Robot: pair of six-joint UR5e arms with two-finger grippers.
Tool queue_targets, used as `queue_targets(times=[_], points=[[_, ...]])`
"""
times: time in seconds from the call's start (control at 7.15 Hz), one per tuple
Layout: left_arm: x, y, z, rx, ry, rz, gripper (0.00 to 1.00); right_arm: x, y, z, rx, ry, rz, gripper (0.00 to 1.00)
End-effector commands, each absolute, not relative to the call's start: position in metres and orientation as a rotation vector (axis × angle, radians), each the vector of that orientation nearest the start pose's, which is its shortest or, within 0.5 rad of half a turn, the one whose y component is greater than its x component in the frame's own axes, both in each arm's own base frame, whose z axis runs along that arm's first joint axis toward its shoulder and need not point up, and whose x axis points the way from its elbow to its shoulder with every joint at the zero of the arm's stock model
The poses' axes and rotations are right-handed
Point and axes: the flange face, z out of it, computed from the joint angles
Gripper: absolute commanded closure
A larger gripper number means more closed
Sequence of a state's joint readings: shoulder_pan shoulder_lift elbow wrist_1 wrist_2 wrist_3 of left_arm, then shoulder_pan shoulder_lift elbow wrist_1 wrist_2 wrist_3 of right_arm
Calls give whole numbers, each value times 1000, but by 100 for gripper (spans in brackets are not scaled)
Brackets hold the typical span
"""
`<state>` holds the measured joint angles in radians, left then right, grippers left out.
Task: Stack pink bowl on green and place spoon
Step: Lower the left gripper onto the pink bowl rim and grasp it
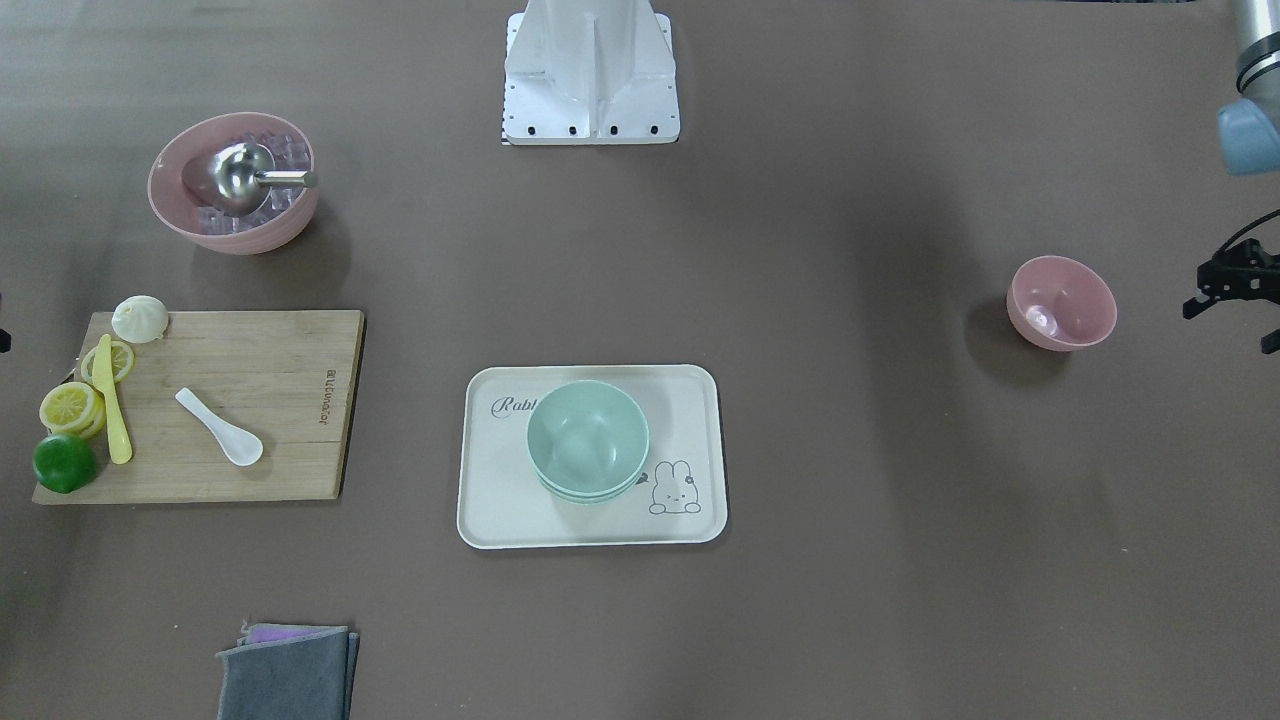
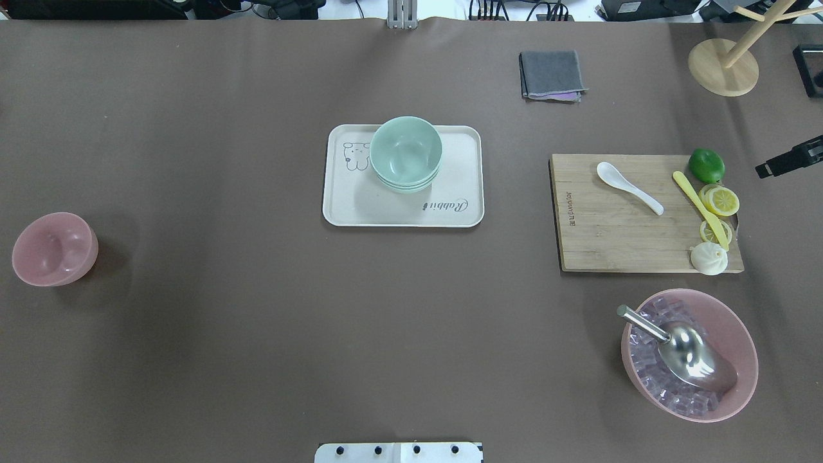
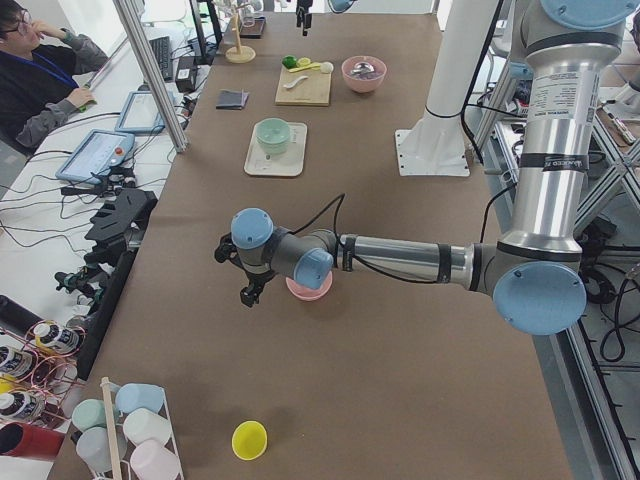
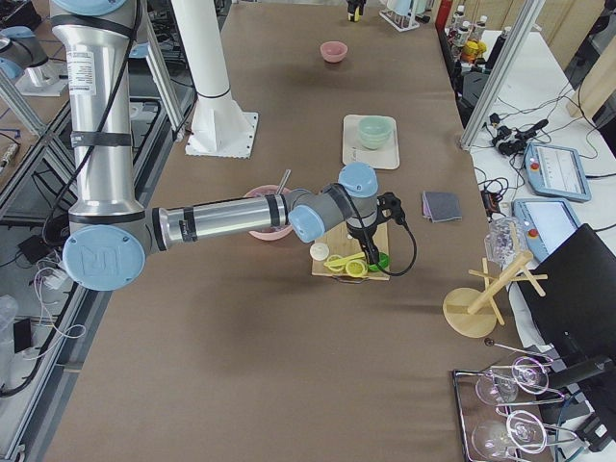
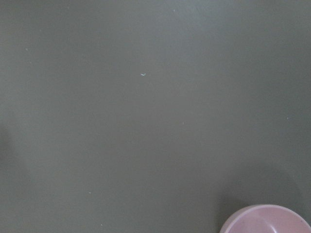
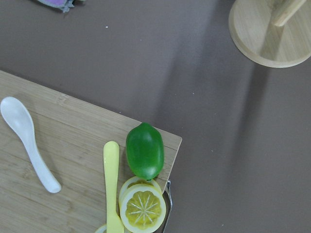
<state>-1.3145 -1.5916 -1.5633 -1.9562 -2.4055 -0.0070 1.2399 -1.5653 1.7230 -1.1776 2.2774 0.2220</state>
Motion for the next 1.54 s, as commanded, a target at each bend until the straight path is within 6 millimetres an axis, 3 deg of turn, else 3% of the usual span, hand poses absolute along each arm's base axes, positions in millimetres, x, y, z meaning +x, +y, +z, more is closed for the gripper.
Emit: queue_targets(times=[0.0, 0.14, 0.28, 0.84, 0.98, 1.4], points=[[105, -459, 644, 240, 862, 344, 0, -112, -503, 541, 305, -813, -308, 0], [114, -439, 653, 229, 881, 331, 1, -112, -502, 541, 305, -813, -308, 0], [123, -435, 651, 201, 896, 290, 4, -112, -502, 540, 306, -813, -310, 0], [138, -445, 639, 178, 918, 251, 50, -112, -501, 542, 304, -812, -309, 0], [140, -447, 639, 178, 918, 251, 55, -111, -501, 542, 305, -811, -309, 0], [145, -454, 636, 182, 914, 256, 55, -111, -502, 543, 304, -810, -310, 0]])
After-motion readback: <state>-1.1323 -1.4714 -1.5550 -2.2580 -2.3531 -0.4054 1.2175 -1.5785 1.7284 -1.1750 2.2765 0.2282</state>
